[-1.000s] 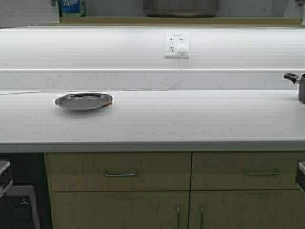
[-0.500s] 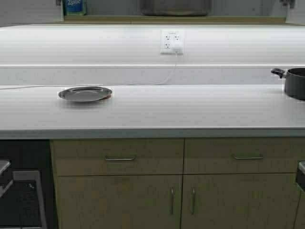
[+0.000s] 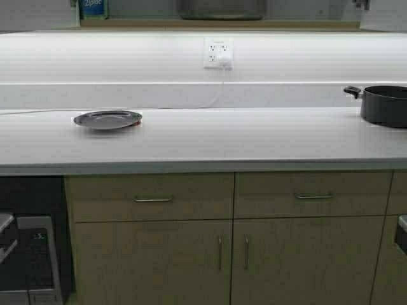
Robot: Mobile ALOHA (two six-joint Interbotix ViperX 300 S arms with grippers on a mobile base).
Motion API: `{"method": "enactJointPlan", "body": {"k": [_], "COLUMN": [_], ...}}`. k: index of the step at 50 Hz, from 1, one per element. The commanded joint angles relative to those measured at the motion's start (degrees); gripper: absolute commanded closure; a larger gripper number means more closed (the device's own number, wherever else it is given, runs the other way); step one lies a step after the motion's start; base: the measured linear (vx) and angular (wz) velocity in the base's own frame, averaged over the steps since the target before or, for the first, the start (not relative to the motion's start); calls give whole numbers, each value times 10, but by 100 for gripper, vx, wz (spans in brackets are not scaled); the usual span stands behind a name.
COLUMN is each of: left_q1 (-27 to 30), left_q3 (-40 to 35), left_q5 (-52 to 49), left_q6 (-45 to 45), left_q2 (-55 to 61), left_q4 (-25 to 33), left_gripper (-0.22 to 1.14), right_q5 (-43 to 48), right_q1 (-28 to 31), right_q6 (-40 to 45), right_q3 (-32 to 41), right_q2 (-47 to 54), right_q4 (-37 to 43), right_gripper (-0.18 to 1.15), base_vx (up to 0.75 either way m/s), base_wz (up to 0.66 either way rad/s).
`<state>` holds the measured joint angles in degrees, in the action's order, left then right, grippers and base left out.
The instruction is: Open the cabinet, put the pot inside, then close it
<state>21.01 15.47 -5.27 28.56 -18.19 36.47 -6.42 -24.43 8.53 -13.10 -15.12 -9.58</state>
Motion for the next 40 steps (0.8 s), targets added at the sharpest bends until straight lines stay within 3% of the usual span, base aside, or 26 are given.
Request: {"method": "enactJointPlan", "body": {"k": [1,20,40], "left_q1": [8,-2,-90], "left_q3": [-98,-279,-243], "left_q5": [-22,-54,-56], "left_q6": [1,2,2], "left_q2": [65,232,213], "left_q4": [-2,-2,-2], "left_gripper": [88,88,88], "right_q5": [-9,-27,-29], "right_q1": [-1,-3,41], "right_q6": [-1,-1,-3], "right_q3": [104,278,307], "right_q2": [81,249,284], "right_q4": [-1,-1,-1], "right_gripper": [90,90,90], "base_vx": [-8,-2,2], "base_wz": [0,0,1]}}
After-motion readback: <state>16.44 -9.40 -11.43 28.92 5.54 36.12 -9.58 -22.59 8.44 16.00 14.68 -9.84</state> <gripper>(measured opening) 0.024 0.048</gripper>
